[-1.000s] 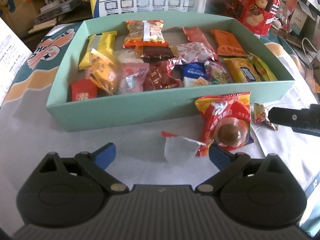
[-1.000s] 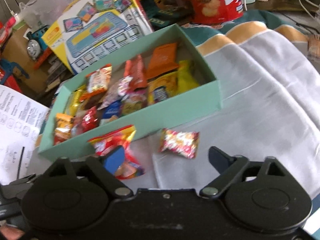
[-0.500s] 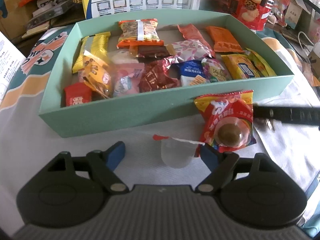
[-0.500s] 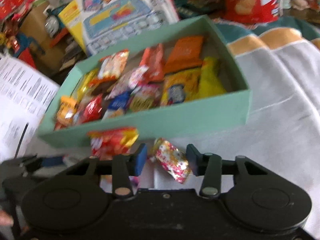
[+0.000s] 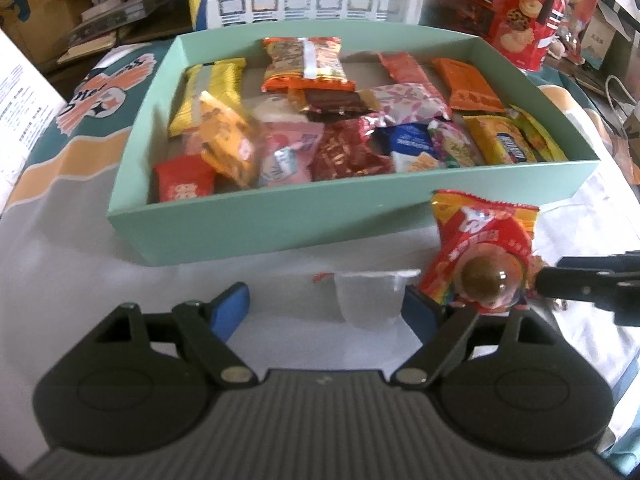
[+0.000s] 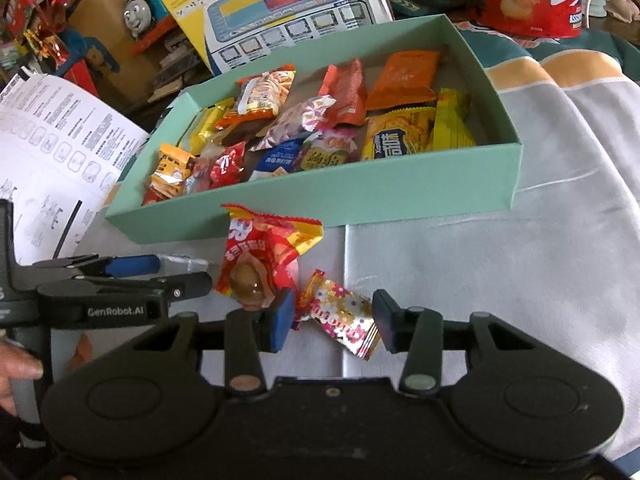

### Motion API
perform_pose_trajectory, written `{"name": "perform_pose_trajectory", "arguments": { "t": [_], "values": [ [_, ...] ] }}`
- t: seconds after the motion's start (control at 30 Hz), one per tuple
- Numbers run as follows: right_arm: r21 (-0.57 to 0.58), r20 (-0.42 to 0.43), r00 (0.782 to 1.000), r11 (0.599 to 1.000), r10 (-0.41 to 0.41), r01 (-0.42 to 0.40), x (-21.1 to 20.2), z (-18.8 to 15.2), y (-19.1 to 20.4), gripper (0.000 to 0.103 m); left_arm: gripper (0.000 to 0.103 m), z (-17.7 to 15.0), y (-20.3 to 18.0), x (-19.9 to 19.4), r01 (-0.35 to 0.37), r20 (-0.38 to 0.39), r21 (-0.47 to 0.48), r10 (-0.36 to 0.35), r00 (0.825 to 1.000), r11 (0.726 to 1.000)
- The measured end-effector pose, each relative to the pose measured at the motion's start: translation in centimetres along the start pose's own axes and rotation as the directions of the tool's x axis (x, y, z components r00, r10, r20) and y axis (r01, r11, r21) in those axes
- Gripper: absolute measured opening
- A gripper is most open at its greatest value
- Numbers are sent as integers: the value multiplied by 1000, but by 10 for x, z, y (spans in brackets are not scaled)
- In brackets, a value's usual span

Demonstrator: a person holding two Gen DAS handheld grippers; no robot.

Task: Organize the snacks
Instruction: 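Grasp the clear jelly cup with the left gripper while the right grasps the pink-white candy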

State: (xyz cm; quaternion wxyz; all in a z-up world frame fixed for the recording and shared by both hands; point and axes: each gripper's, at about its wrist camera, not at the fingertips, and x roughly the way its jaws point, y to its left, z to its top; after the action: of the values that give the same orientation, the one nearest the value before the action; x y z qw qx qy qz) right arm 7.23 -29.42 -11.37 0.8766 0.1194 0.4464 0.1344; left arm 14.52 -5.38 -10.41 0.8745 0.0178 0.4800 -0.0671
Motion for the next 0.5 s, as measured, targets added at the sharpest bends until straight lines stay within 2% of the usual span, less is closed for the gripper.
{"name": "perform_pose_trajectory", "arguments": {
  "t": [0.13, 0.37, 0.5],
  "values": [
    [-19, -24, 1000, 1000, 16, -17, -2, -5, 2, 45, 83, -1, 8, 0, -12, 2, -26, 12, 1000, 1000],
    [-72, 47, 998, 997, 34, -31, 1, 9, 5, 45, 83, -2, 7, 0, -28, 3, -20, 29, 1000, 999],
    [-71, 10, 998, 996, 56, -56, 12, 9, 3, 45, 83, -3, 8, -1, -31, 2, -26, 31, 1000, 999]
  ]
}}
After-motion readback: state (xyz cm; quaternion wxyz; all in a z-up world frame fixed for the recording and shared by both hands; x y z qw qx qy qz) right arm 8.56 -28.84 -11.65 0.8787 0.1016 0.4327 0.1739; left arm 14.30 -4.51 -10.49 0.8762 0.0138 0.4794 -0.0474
